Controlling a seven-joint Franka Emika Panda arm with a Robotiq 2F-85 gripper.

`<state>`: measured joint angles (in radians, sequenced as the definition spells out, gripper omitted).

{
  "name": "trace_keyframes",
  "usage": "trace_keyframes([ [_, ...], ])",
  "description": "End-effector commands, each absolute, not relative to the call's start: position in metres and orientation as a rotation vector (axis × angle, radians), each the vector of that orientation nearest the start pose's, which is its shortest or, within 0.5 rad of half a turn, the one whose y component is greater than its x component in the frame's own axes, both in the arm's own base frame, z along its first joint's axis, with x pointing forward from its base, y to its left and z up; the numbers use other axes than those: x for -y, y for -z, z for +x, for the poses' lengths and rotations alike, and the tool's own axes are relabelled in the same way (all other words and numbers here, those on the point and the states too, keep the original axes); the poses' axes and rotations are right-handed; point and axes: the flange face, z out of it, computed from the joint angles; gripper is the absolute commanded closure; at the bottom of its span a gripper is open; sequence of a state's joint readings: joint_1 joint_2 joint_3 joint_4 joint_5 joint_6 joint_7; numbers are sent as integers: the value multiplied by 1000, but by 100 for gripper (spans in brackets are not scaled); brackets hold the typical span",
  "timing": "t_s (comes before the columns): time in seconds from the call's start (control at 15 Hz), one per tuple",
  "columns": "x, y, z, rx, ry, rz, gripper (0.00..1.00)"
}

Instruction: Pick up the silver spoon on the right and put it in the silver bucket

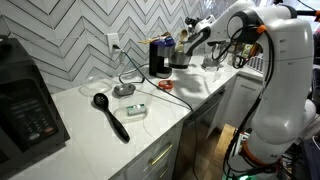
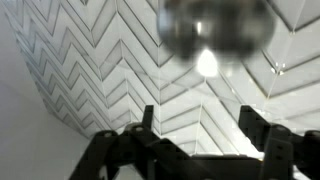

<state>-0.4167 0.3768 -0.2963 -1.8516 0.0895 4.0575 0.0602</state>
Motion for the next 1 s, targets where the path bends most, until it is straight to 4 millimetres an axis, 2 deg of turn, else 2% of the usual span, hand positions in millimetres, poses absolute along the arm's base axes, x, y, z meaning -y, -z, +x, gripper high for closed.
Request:
trace_keyframes([
  [0.0, 377, -598, 472, 624, -2062, 1417, 0],
  [0.47, 375, -624, 458, 714, -2107, 1323, 0],
  [0.8, 347, -686, 431, 768, -2356, 1309, 0],
  [0.87, 359, -668, 449, 730, -2281, 1269, 0],
  [0.93, 355, -679, 444, 726, -2304, 1257, 0],
])
